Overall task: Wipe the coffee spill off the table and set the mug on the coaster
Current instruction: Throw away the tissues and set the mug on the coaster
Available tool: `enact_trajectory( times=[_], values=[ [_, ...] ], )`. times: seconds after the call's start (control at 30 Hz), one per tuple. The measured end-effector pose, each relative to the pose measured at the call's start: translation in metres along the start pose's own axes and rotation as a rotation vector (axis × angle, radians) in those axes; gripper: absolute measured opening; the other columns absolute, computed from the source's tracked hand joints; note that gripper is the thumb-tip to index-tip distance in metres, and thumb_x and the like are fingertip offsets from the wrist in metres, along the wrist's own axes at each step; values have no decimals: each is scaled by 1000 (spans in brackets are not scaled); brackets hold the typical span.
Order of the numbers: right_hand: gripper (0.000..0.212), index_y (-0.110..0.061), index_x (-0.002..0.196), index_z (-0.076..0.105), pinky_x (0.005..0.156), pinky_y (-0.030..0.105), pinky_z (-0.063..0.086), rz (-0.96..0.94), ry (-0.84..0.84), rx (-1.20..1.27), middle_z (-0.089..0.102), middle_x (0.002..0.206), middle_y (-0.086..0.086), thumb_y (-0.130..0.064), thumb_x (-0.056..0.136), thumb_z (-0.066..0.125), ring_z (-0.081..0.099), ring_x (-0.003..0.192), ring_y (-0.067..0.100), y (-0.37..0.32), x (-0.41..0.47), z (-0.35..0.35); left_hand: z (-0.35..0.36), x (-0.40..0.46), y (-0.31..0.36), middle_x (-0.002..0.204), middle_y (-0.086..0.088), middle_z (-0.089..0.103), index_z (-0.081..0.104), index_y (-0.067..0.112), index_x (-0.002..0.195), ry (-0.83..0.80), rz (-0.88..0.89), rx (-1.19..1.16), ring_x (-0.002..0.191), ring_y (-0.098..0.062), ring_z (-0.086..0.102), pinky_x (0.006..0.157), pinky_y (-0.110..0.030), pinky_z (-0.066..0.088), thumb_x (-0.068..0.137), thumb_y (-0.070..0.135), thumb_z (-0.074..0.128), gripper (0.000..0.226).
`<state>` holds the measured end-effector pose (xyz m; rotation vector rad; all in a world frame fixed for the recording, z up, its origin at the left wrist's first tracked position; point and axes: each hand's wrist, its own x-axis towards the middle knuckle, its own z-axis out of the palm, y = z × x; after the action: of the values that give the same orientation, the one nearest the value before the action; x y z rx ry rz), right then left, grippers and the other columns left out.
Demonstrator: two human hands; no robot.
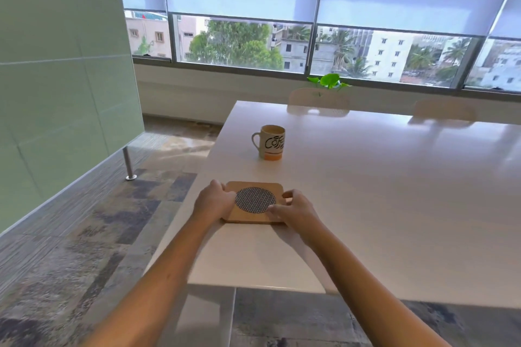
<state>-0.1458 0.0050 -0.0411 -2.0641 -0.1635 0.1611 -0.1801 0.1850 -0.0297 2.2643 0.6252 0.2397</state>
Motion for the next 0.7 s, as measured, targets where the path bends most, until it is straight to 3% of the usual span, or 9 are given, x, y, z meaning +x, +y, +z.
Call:
enact_trajectory(
  times=[0.13, 0.23, 0.3, 0.37, 0.47, 0.7],
  values=[
    [46, -12, 114, 53, 69, 26, 53, -23, 7, 110, 62, 102, 6, -11, 72, 72, 62, 88, 17, 17, 9, -31, 14, 1, 8, 114, -11, 63, 57, 11, 113, 58, 6, -113, 104, -27, 58, 84, -31, 47, 76, 8, 59, 37],
    [43, -12, 111, 55, 60, 16, 47, -75, 50, 155, 65, 94, 3, -3, 73, 71, 63, 83, 12, 27, 17, -63, 30, 2, 30, 104, -11, 67, 60, 9, 108, 57, 75, -203, 91, -22, 61, 78, -32, 53, 77, 4, 63, 31],
    [41, -13, 108, 55, 56, 12, 47, -103, 90, 175, 65, 87, -2, 0, 73, 72, 63, 79, 8, 32, 24, -86, 41, 5, 51, 100, -10, 67, 62, 9, 108, 52, 123, -216, 90, -22, 62, 82, -33, 53, 79, 5, 66, 30],
    [41, -11, 107, 55, 59, 15, 51, -117, 123, 199, 65, 85, -2, 3, 72, 73, 65, 78, 12, 38, 30, -109, 53, 7, 71, 99, -8, 66, 62, 10, 108, 44, 179, -218, 91, -22, 62, 84, -33, 53, 80, 6, 66, 28],
    [43, -4, 111, 56, 75, 31, 54, -110, 158, 210, 65, 87, 4, 6, 72, 71, 66, 84, 23, 50, 42, -137, 73, 12, 97, 100, -7, 66, 61, 13, 103, 20, 271, -218, 92, -20, 62, 77, -29, 51, 82, 6, 65, 22],
    [39, -10, 104, 57, 72, 27, 54, -57, 171, 131, 66, 90, 4, 5, 72, 73, 65, 83, 18, 77, 71, -174, 118, 20, 122, 95, -7, 65, 60, 14, 93, -51, 310, -195, 89, -19, 61, 70, -22, 44, 80, 1, 60, 18]
  ],
)
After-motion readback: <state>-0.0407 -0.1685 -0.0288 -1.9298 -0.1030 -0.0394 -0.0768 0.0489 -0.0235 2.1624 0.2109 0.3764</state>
